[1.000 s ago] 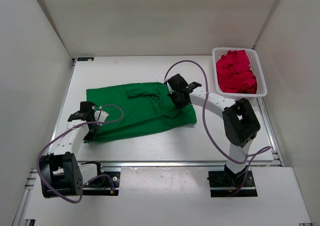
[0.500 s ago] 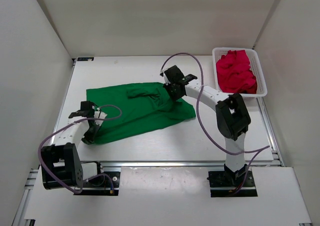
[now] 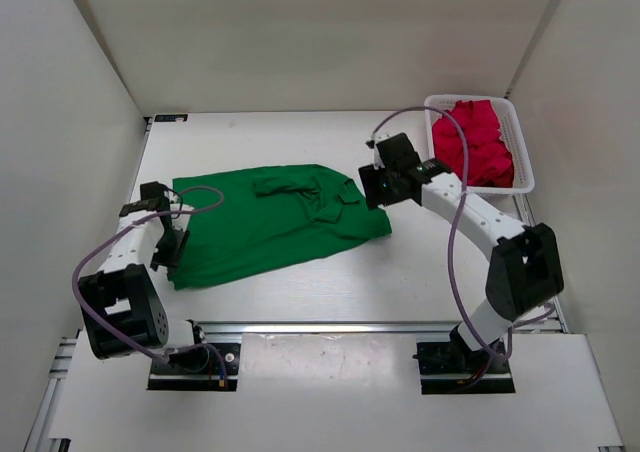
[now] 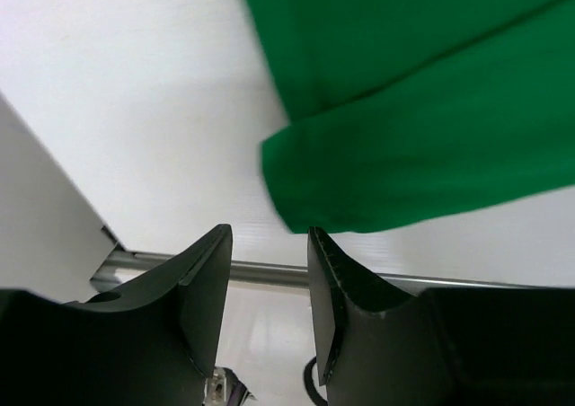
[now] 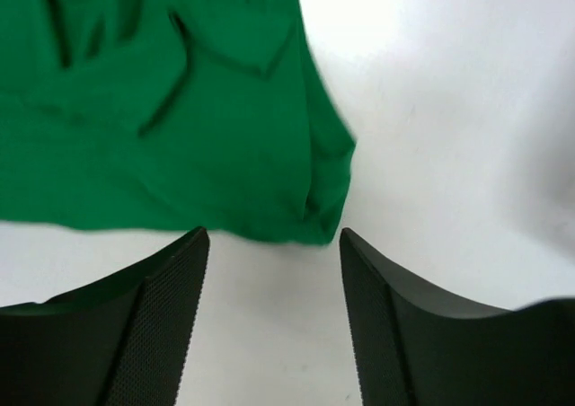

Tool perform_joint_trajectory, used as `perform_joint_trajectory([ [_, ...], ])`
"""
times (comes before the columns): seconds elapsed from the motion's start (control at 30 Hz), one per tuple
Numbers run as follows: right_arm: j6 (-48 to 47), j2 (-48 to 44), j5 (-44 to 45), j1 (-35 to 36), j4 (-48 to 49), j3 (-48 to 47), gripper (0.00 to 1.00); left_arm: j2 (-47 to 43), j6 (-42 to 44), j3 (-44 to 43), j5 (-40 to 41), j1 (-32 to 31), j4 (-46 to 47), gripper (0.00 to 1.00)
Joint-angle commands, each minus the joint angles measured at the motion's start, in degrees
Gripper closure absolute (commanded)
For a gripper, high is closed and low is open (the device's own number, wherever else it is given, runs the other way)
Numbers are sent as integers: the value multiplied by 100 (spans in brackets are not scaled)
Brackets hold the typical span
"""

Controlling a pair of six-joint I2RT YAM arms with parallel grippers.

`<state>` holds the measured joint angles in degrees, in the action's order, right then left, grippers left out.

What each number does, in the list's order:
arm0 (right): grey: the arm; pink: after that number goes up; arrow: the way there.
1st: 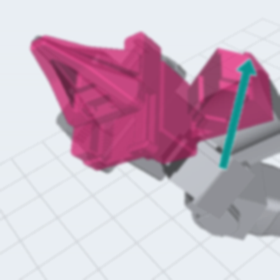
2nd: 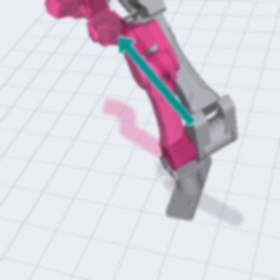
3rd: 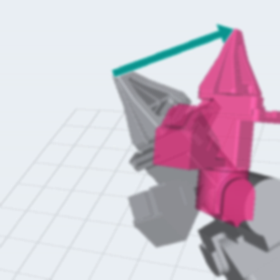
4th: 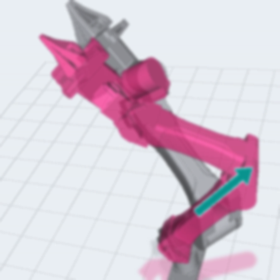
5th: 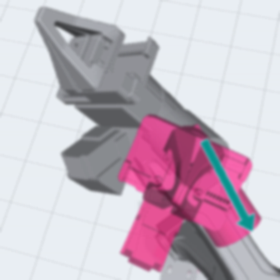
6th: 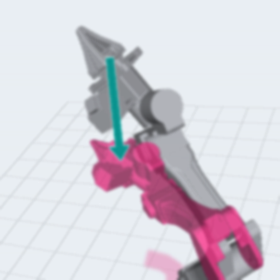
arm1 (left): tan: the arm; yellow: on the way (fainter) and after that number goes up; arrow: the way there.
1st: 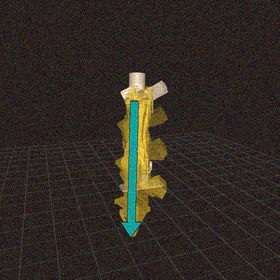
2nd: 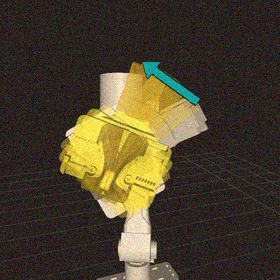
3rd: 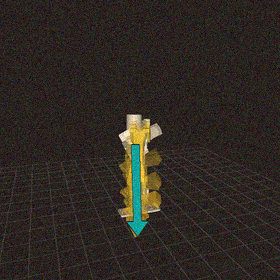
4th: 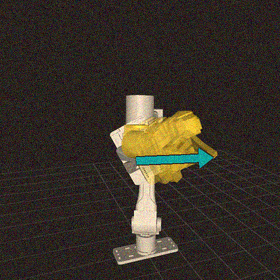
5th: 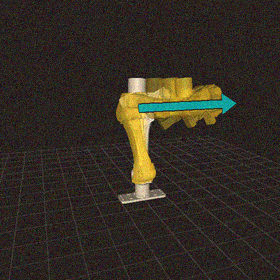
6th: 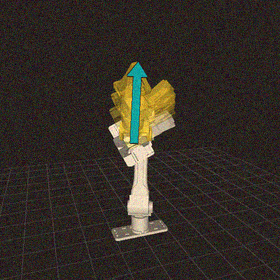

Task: Fold and stack the t-shirts
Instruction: Fold the flattened tshirt in 1/3 of the way

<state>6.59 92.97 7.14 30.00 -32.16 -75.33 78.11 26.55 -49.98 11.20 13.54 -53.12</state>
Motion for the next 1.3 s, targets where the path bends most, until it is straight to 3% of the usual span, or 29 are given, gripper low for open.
perform_joint_trajectory([
  [0.0,483,-121,-633,-266,112,703,32,-103,-368,14,-399,-412,-234,50],
  [0.3,1098,229,-1530,-1013,878,1345,28,433,-554,-223,-443,-238,-154,51],
  [0.63,1143,608,-1979,-1013,1160,1679,42,390,-624,-91,-329,-431,-101,52],
  [0.73,1187,722,-1997,-1048,1178,1706,53,416,-598,-153,-347,-343,-110,52],
  [0.87,1178,705,-1848,-1180,1046,1732,100,381,-563,-311,-321,-334,-181,53],
  [1.1,1275,-462,-1435,-1312,159,2487,100,240,-396,-618,-522,-615,-294,52],
  [1.27,1634,-1507,-1435,-1181,-553,3435,100,188,-291,-610,-619,-1151,-243,53],
])
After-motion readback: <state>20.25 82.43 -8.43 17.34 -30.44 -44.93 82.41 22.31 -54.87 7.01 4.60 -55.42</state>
